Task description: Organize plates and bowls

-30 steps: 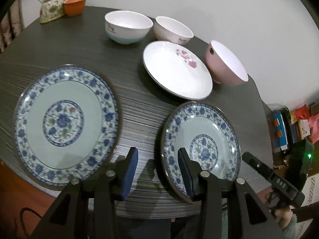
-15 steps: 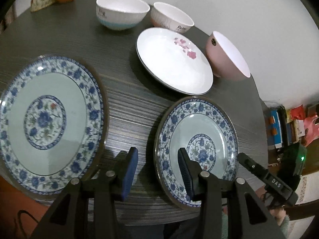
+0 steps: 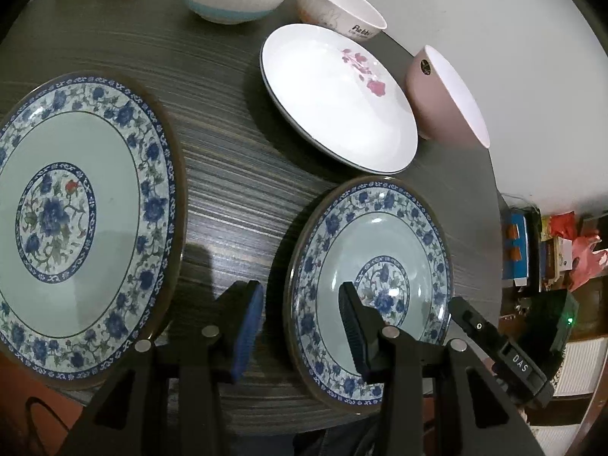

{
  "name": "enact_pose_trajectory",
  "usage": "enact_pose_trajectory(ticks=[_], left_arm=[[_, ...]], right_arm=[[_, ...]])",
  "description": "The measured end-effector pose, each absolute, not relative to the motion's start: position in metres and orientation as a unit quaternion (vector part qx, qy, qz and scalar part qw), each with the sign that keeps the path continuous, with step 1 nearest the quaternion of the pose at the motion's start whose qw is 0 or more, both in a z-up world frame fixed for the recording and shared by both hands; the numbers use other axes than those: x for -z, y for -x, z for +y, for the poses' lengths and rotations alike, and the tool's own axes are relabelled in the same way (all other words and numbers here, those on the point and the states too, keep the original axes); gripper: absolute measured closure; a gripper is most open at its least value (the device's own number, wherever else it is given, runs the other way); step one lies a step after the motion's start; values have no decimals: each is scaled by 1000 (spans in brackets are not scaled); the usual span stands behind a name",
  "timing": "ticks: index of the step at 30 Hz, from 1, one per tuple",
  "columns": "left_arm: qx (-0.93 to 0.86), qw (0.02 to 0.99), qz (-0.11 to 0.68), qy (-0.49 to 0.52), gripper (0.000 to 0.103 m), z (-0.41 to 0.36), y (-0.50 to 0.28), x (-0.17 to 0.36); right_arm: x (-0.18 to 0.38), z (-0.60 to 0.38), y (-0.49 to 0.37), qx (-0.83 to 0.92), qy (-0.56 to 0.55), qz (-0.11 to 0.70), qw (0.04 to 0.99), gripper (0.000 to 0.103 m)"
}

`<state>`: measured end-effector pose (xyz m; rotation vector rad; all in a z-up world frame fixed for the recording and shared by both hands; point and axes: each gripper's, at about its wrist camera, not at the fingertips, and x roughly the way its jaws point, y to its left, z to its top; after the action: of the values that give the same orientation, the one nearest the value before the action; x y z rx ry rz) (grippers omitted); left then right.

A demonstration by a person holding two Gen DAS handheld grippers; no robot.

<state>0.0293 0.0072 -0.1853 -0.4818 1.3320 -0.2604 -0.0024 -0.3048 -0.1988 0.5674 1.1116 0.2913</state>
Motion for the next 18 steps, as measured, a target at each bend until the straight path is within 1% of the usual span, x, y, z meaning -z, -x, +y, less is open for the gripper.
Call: enact_pose_trajectory(ticks=[5, 6, 14, 17, 18], left_arm=[[119, 747, 615, 222, 61, 5, -34, 190], [121, 746, 616, 221, 63, 4, -35, 191], [125, 743, 620, 218, 63, 2, -35, 196], [125, 743, 621, 216, 65, 2, -35, 197], [127, 742, 622, 217, 70, 1, -35, 197]], right_arm=[[198, -304, 3, -141, -261, 519, 801, 64], [198, -304, 3, -141, -261, 520, 801, 64], [201, -305, 2, -138, -263, 523, 799, 64], [201, -305, 2, -140, -265, 524, 798, 70], [201, -305, 2, -141, -264, 524, 797, 72]])
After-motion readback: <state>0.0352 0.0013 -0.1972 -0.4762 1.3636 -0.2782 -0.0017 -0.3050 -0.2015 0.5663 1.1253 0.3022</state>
